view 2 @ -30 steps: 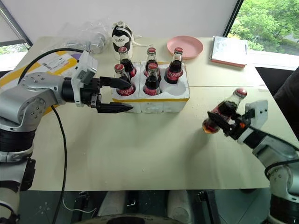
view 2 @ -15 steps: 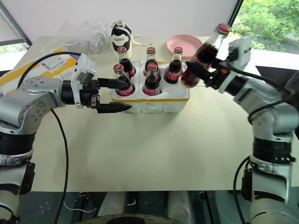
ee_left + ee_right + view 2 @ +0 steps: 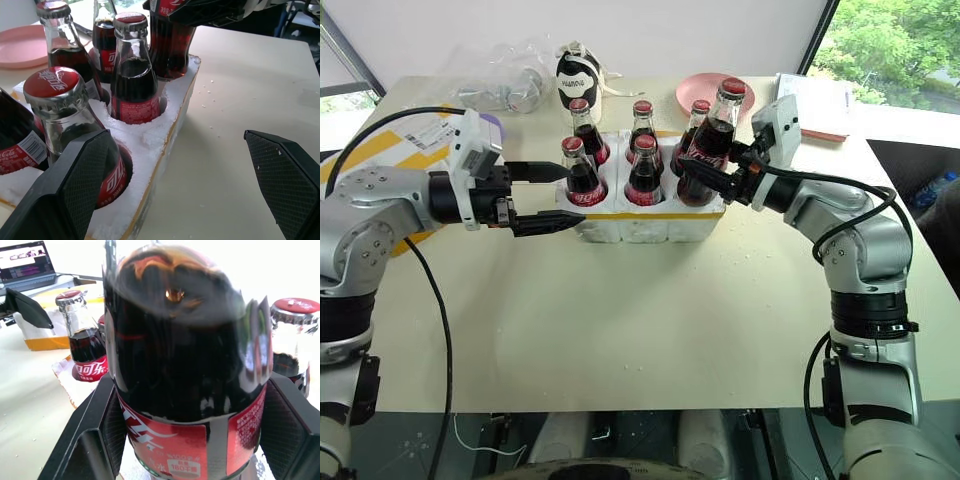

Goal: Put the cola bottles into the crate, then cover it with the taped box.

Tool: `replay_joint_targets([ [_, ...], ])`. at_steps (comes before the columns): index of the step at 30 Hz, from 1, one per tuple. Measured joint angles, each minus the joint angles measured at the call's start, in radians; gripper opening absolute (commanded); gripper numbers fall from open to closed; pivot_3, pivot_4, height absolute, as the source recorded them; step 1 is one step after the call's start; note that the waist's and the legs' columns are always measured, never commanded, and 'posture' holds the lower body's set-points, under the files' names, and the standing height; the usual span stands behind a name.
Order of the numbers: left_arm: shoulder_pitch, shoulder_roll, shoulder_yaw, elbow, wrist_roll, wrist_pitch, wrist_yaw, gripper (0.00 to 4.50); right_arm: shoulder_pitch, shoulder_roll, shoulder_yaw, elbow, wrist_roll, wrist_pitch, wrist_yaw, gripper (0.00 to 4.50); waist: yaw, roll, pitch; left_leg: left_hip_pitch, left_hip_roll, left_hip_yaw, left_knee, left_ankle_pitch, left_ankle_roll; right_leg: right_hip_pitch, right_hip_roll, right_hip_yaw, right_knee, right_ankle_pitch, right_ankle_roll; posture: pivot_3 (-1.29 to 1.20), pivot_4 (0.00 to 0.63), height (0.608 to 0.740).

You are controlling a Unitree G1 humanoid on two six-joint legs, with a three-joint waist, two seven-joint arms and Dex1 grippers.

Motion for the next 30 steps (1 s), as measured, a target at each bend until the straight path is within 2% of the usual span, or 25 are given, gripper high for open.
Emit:
replay_joint_targets([
  [11, 0.003, -0.001, 0.003, -0.003, -0.016, 0.000, 0.022, 4.50, -0.012, 0.009, 0.159, 0.140, -0.200, -0.089, 0.033, 2.81, 0.006, 0.000, 0.000, -0.001, 0.000, 0.000, 0.000, 0.000, 0.000, 0.000, 0.000, 0.000, 0.000, 0.000, 0.000, 0.00, 0.150, 0.740],
  [13, 0.003, -0.002, 0.003, -0.003, -0.017, 0.000, 0.026, 4.50, -0.018, 0.010, 0.161, 0.149, -0.214, -0.094, 0.040, 3.89, 0.005, 0.000, 0.000, 0.000, 0.000, 0.000, 0.000, 0.000, 0.000, 0.000, 0.000, 0.000, -0.001, 0.000, 0.000, 0.00, 0.150, 0.740],
  [14, 0.003, -0.002, 0.003, -0.003, -0.017, 0.000, 0.026, 4.50, -0.018, 0.010, 0.161, 0.149, -0.220, -0.094, 0.042, 4.23, 0.005, 0.000, 0.000, 0.000, 0.000, 0.000, 0.000, 0.000, 0.000, 0.001, 0.000, 0.000, 0.000, 0.000, 0.000, 0.00, 0.150, 0.740],
  [15, 0.003, -0.002, 0.003, -0.003, -0.017, 0.000, 0.027, 4.50, -0.018, 0.011, 0.161, 0.150, -0.221, -0.093, 0.043, 4.41, 0.005, -0.001, 0.000, 0.000, 0.000, 0.000, 0.001, 0.000, 0.000, 0.001, 0.000, 0.000, 0.000, 0.000, 0.000, 0.00, 0.150, 0.740],
  [20, 0.008, -0.001, 0.012, -0.019, -0.019, 0.000, 0.043, 4.50, -0.002, -0.009, 0.157, 0.127, -0.222, -0.084, 0.069, 4.41, 0.006, -0.001, 0.000, 0.000, 0.000, 0.000, 0.001, 0.000, 0.000, 0.001, 0.000, 0.000, 0.000, 0.000, 0.000, 0.00, 0.150, 0.740],
  [23, 0.027, -0.002, 0.070, -0.028, -0.033, 0.001, 0.088, 4.50, 0.040, -0.082, 0.136, 0.073, -0.211, -0.076, 0.121, 4.41, 0.008, -0.001, 0.000, 0.000, 0.000, 0.000, 0.001, 0.000, 0.000, 0.001, 0.000, 0.000, -0.001, 0.000, 0.000, 0.00, 0.150, 0.740],
  [26, 0.045, 0.012, 0.143, -0.050, -0.012, -0.009, 0.161, 4.50, 0.072, -0.191, 0.061, 0.027, -0.173, -0.037, 0.177, 4.41, 0.006, -0.001, 0.000, 0.000, 0.000, 0.000, 0.001, 0.000, 0.000, 0.001, -0.001, 0.000, -0.001, 0.000, 0.000, 0.00, 0.150, 0.740],
  [29, 0.138, 0.083, 0.197, -0.102, 0.051, -0.047, 0.207, 4.50, 0.079, -0.289, -0.046, -0.015, -0.110, 0.002, 0.227, 4.41, -0.003, -0.001, 0.000, 0.001, 0.000, 0.000, -0.001, 0.000, 0.000, 0.000, 0.000, 0.000, 0.000, 0.000, 0.000, 0.00, 0.150, 0.740],
  [30, 0.220, 0.135, 0.227, -0.130, 0.093, -0.069, 0.214, 4.50, 0.078, -0.335, -0.103, -0.028, -0.071, 0.034, 0.248, 4.41, -0.010, 0.000, 0.000, 0.001, 0.000, 0.000, -0.002, 0.000, 0.000, -0.001, 0.000, 0.000, 0.000, 0.000, 0.000, 0.00, 0.150, 0.740],
])
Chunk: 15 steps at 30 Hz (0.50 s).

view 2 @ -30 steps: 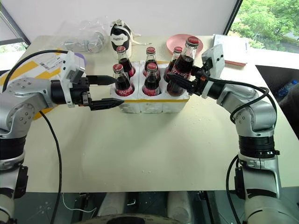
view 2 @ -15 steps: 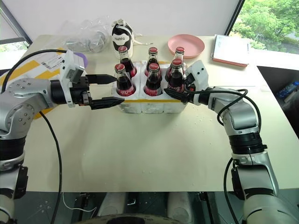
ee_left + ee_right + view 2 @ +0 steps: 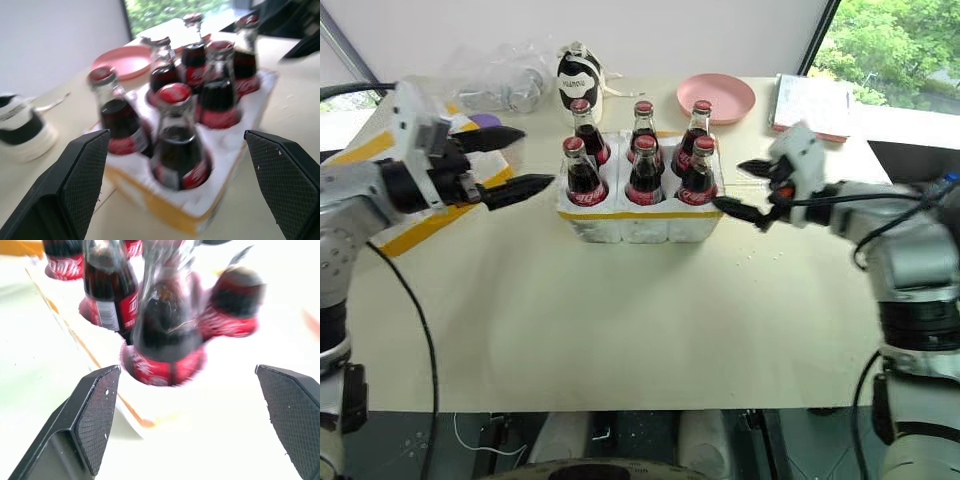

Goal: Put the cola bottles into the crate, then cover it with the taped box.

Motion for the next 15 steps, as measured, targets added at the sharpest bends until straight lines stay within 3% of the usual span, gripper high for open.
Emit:
replay_joint_targets([
  [5, 0.281, 0.147, 0.126, -0.021, 0.207, -0.050, 0.040, 4.50, 0.023, -0.087, -0.156, -0.053, 0.178, 0.102, 0.128, 4.41, -0.013, 0.000, 0.000, 0.000, 0.001, 0.000, 0.000, -0.003, 0.005, -0.002, 0.000, 0.000, 0.000, 0.000, -0.001, 0.00, 0.150, 0.740],
  [7, 0.368, 0.163, 0.199, 0.011, 0.289, -0.048, 0.073, 4.50, 0.019, -0.088, -0.179, -0.096, 0.241, 0.116, 0.152, 4.41, -0.013, 0.000, 0.000, 0.000, 0.002, -0.001, 0.000, -0.003, 0.005, -0.002, 0.000, 0.000, 0.000, -0.001, -0.003, 0.00, 0.150, 0.740],
  [10, 0.490, 0.173, 0.279, 0.063, 0.393, -0.073, 0.108, 4.50, -0.018, -0.073, -0.181, -0.124, 0.309, 0.141, 0.148, 4.41, -0.012, 0.000, 0.000, -0.001, 0.002, 0.000, 0.000, -0.004, 0.005, -0.004, -0.002, 0.001, 0.000, -0.001, -0.005, 0.00, 0.150, 0.740],
  [15, 0.643, 0.181, 0.308, 0.163, 0.574, -0.138, 0.186, 4.50, -0.048, -0.059, -0.120, -0.121, 0.329, 0.124, 0.154, 4.41, -0.003, 0.000, 0.000, -0.002, 0.003, 0.000, -0.001, -0.005, 0.006, -0.007, -0.005, 0.001, 0.000, -0.002, -0.005, 0.00, 0.150, 0.740],
])
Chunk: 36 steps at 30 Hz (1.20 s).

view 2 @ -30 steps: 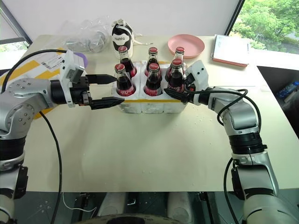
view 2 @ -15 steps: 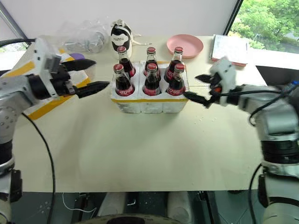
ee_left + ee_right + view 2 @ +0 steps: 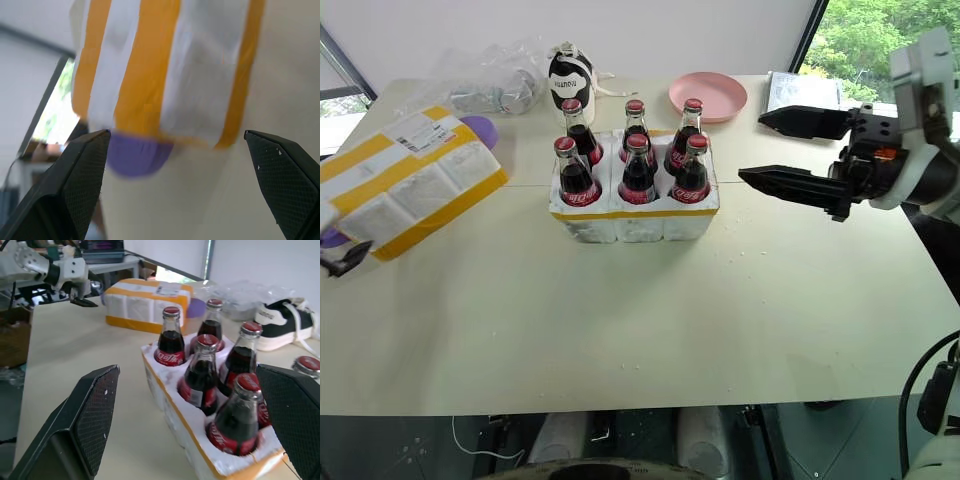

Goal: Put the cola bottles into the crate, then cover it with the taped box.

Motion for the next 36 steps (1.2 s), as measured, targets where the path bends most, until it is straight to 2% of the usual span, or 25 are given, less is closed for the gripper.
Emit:
replay_joint_targets([
  [3, 0.068, -0.009, 0.003, 0.039, 0.074, -0.074, 0.037, 4.50, -0.012, 0.002, 0.031, 0.027, -0.025, -0.021, -0.002, 4.41, -0.003, 0.000, 0.000, 0.000, -0.001, 0.002, 0.000, -0.001, 0.002, 0.000, -0.004, 0.000, 0.000, 0.000, 0.000, 0.00, 0.150, 0.740],
  [6, 0.067, -0.029, -0.008, 0.133, 0.122, -0.162, 0.082, 4.50, -0.014, 0.005, 0.035, 0.034, -0.026, -0.028, -0.007, 4.41, -0.004, 0.000, 0.000, -0.001, -0.001, 0.002, -0.001, -0.001, 0.002, -0.001, -0.005, 0.000, 0.000, 0.000, -0.001, 0.00, 0.150, 0.740],
  [13, -0.168, -0.069, -0.198, 0.439, 0.202, -0.382, 0.254, 4.50, -0.044, 0.030, 0.041, 0.041, -0.027, -0.043, -0.053, 4.41, -0.004, 0.001, -0.001, -0.001, -0.003, 0.004, -0.001, -0.003, 0.003, -0.001, -0.008, -0.001, 0.001, 0.001, 0.000, 0.00, 0.150, 0.740],
  [19, -0.294, -0.071, -0.329, 0.655, 0.283, -0.519, 0.349, 4.50, -0.043, 0.030, 0.031, 0.037, -0.023, -0.040, -0.078, 4.41, -0.006, 0.001, -0.001, -0.001, -0.003, 0.007, -0.001, -0.003, 0.005, -0.001, -0.010, -0.007, 0.001, 0.003, 0.003, 0.00, 0.150, 0.740],
  [36, -0.594, -0.071, -0.559, 1.062, 0.423, -0.753, 0.551, 4.50, 0.047, -0.010, -0.030, -0.023, 0.017, -0.017, -0.093, 4.41, -0.003, 0.000, -0.001, -0.001, -0.004, 0.006, 0.000, -0.003, 0.005, 0.000, -0.010, -0.011, 0.002, 0.004, 0.004, 0.00, 0.150, 0.740],
])
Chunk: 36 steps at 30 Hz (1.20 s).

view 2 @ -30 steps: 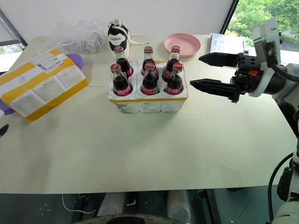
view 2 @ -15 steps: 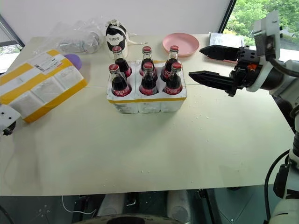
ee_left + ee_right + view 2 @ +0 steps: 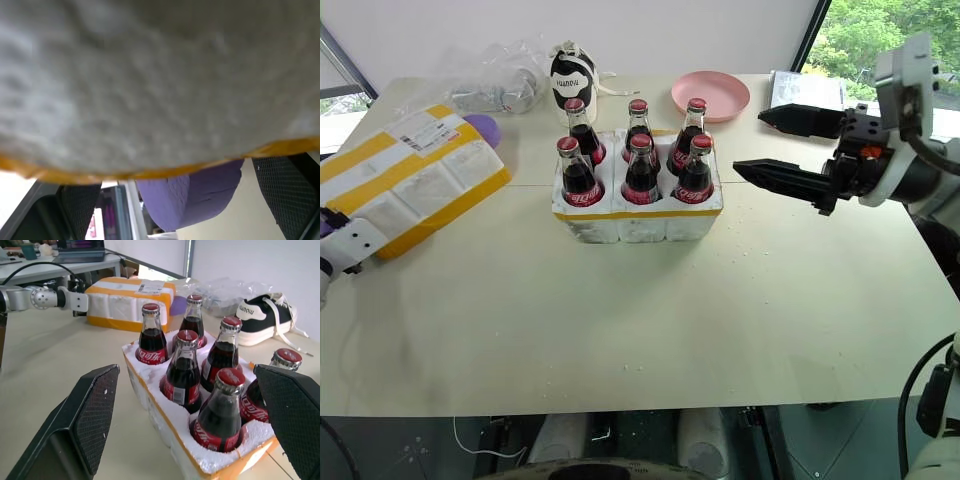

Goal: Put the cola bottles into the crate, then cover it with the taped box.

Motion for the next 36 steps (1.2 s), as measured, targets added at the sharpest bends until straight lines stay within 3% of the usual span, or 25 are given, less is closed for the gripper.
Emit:
replay_joint_targets([
  [3, -0.019, 0.000, -0.011, 0.027, 0.001, -0.021, 0.008, 3.67, 0.004, -0.001, -0.001, -0.001, 0.002, 0.001, 0.000, 4.50, -0.001, 0.000, 0.000, 0.000, 0.000, 0.000, 0.000, 0.000, 0.000, 0.000, 0.000, 0.000, 0.000, 0.000, 0.000, 0.00, 0.150, 0.740],
  [7, -0.033, 0.000, -0.023, 0.047, 0.000, -0.028, 0.009, 1.71, 0.007, -0.006, -0.001, -0.004, 0.008, 0.003, 0.000, 4.50, -0.001, 0.000, 0.000, 0.000, 0.000, 0.000, 0.000, 0.000, 0.000, 0.000, 0.000, -0.001, 0.000, 0.000, 0.000, 0.00, 0.150, 0.740],
  [15, -0.057, 0.007, -0.022, 0.036, -0.014, -0.022, 0.014, 1.71, 0.008, -0.023, -0.002, -0.002, 0.007, 0.001, 0.000, 4.50, 0.000, -0.001, 0.000, 0.000, 0.000, 0.000, 0.001, 0.000, 0.000, 0.001, 0.000, -0.001, 0.000, 0.000, 0.000, 0.00, 0.150, 0.740],
  [21, -0.079, 0.039, 0.015, -0.084, -0.069, -0.016, -0.057, 1.71, 0.035, -0.060, -0.002, 0.029, -0.004, 0.005, 0.021, 4.50, 0.003, -0.003, 0.000, -0.001, 0.000, -0.001, 0.001, 0.000, 0.000, 0.001, 0.000, -0.002, 0.000, 0.000, 0.000, 0.00, 0.150, 0.740],
  [28, -0.253, 0.112, 0.060, -0.274, -0.129, -0.002, -0.184, 1.71, 0.059, -0.074, -0.013, 0.063, -0.045, -0.033, 0.036, 4.50, 0.001, -0.003, 0.000, -0.001, -0.002, 0.002, 0.001, 0.000, 0.000, 0.001, 0.001, -0.002, 0.000, 0.000, 0.000, 0.00, 0.150, 0.740],
  [33, -0.434, 0.105, 0.046, -0.366, -0.144, 0.005, -0.288, 1.71, 0.071, -0.072, -0.016, 0.067, -0.062, -0.051, 0.041, 4.50, 0.002, -0.003, 0.000, -0.001, -0.002, 0.003, 0.002, 0.003, -0.005, 0.002, 0.001, -0.003, 0.000, 0.000, 0.001, 0.00, 0.150, 0.740],
  [36, -0.500, 0.051, 0.044, -0.479, -0.190, 0.030, -0.374, 1.71, 0.077, -0.071, -0.019, 0.072, -0.067, -0.060, 0.039, 4.50, 0.003, -0.003, 0.000, 0.000, -0.003, 0.003, 0.002, 0.004, -0.005, 0.003, 0.001, -0.003, 0.000, 0.000, 0.001, 0.00, 0.150, 0.740],
])
